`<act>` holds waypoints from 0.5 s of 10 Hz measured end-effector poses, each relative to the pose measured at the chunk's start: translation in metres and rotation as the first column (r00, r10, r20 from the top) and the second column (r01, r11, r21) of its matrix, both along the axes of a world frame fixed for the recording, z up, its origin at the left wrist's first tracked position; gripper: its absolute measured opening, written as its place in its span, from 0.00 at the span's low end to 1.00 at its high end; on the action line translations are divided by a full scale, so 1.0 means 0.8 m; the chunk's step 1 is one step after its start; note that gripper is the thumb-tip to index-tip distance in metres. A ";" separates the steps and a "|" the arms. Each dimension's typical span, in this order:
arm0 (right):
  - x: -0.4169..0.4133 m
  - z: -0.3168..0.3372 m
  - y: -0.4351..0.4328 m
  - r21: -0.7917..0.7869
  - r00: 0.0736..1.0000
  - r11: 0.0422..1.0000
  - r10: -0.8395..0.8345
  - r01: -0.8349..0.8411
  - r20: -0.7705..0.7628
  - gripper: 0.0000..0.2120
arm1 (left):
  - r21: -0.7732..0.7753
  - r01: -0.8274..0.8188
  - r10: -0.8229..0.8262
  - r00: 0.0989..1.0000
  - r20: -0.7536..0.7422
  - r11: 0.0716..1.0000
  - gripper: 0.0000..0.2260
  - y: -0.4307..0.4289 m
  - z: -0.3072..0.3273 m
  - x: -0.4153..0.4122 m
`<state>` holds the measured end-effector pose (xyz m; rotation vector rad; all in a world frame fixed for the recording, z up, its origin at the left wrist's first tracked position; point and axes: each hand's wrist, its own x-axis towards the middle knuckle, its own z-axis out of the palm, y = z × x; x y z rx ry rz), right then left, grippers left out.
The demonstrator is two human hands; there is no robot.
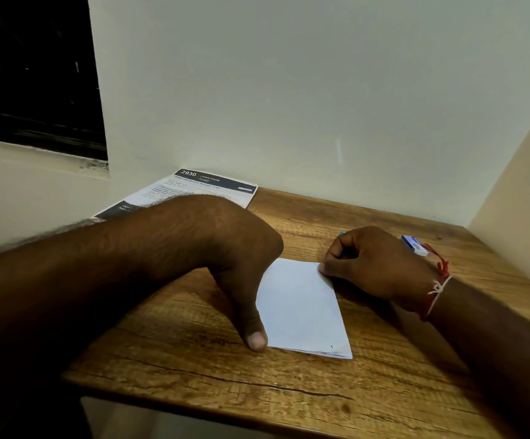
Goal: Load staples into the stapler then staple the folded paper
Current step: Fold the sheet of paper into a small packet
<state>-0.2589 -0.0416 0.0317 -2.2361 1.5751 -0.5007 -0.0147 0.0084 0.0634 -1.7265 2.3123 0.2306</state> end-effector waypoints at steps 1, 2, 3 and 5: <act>0.000 0.001 0.003 0.010 1.000 1.000 0.006 -0.006 0.003 0.09 | 0.005 0.010 -0.010 1.000 -0.029 1.000 0.33 0.003 0.003 0.003; 0.000 0.001 0.004 0.026 0.999 1.000 0.016 -0.017 0.028 0.09 | -0.005 0.001 -0.001 0.999 -0.039 1.000 0.34 0.004 0.003 0.006; 0.000 -0.002 0.005 0.071 0.987 0.996 0.049 -0.060 0.151 0.10 | -0.043 -0.004 0.001 0.997 -0.072 0.999 0.35 0.002 0.004 0.005; -0.001 -0.006 0.000 0.253 0.925 0.956 0.046 -0.151 0.377 0.07 | -0.038 0.017 -0.019 0.998 -0.061 0.999 0.26 -0.010 -0.004 0.010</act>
